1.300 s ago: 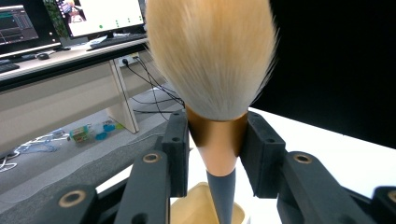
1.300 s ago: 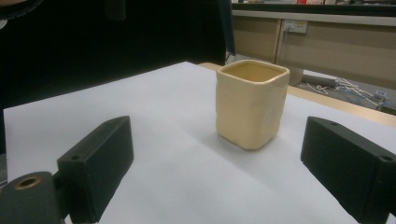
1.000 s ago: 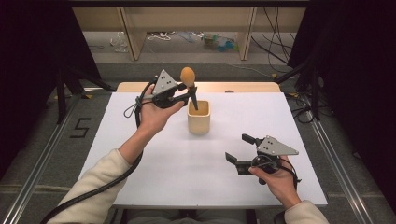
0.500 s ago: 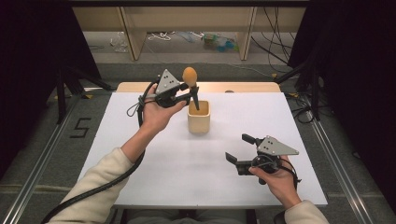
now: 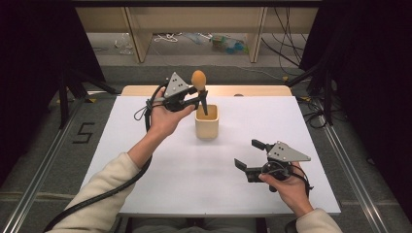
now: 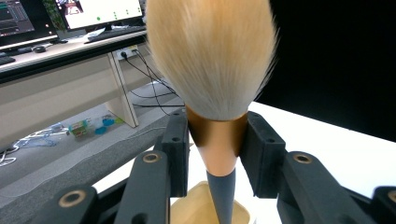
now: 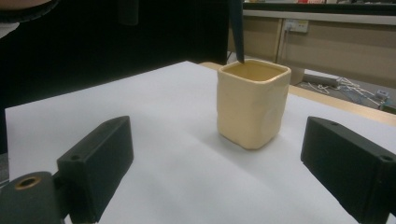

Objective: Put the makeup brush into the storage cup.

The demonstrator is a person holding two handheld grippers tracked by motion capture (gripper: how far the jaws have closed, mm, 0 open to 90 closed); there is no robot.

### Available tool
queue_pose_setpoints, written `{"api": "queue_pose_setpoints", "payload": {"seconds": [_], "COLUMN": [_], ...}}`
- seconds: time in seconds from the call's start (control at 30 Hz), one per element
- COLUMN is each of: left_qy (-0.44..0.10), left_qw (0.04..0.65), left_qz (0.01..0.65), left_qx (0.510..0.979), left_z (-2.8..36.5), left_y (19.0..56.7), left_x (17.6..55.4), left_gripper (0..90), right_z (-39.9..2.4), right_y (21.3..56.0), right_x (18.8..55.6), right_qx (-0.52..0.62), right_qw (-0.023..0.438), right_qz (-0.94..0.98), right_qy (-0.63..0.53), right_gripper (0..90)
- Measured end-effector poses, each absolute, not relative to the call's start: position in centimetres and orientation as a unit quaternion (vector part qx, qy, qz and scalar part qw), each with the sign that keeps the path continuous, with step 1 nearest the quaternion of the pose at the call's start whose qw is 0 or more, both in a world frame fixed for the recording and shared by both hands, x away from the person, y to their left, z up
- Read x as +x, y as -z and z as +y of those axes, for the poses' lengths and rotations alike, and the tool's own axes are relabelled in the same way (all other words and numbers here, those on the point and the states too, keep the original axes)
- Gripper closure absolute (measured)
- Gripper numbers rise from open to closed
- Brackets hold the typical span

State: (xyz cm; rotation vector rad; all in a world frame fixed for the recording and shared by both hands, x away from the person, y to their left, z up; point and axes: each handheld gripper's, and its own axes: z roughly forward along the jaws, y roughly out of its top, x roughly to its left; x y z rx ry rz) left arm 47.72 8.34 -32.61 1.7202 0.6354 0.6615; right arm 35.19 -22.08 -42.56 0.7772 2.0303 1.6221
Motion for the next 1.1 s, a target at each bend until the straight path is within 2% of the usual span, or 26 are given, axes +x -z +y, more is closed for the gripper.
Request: {"api": "queue_pose_setpoints", "payload": {"seconds": [0.13, 0.17, 0.37, 0.4, 0.83, 0.87, 0.9, 0.97, 1.1], "left_qy": [-0.281, -0.281, -0.281, -0.280, -0.278, -0.277, -0.278, -0.279, -0.279], "left_qw": [0.561, 0.562, 0.561, 0.562, 0.559, 0.559, 0.558, 0.558, 0.558], "left_qz": [0.270, 0.270, 0.273, 0.272, 0.272, 0.273, 0.272, 0.274, 0.275], "left_qx": [0.730, 0.730, 0.730, 0.729, 0.732, 0.732, 0.733, 0.732, 0.732], "left_z": [8.33, 8.33, 8.34, 8.34, 7.96, 7.91, 7.90, 7.92, 7.85], "left_y": [32.63, 32.64, 32.69, 32.71, 32.89, 32.89, 32.89, 32.90, 32.97], "left_x": [47.73, 47.75, 47.93, 47.97, 48.23, 48.23, 48.25, 48.34, 48.52], "left_gripper": [64.9, 64.9, 64.9, 64.9, 64.9, 64.9, 64.9, 64.9, 64.9], "right_z": [-22.05, -21.94, -22.07, -21.95, -21.98, -22.07, -22.00, -22.07, -21.94], "right_y": [42.59, 42.64, 42.57, 42.64, 42.62, 42.59, 42.59, 42.58, 42.66], "right_x": [35.21, 35.12, 35.21, 35.12, 35.10, 35.21, 35.09, 35.20, 35.12], "right_qx": [0.279, 0.286, 0.281, 0.286, 0.285, 0.279, 0.286, 0.280, 0.287], "right_qw": [0.212, 0.197, 0.213, 0.197, 0.198, 0.212, 0.200, 0.212, 0.198], "right_qz": [0.732, 0.730, 0.732, 0.730, 0.731, 0.732, 0.733, 0.732, 0.728], "right_qy": [-0.585, -0.589, -0.584, -0.588, -0.587, -0.584, -0.584, -0.584, -0.590], "right_gripper": [10.3, 10.3, 10.4, 10.4, 10.7, 10.8, 10.8, 10.8, 10.9]}}
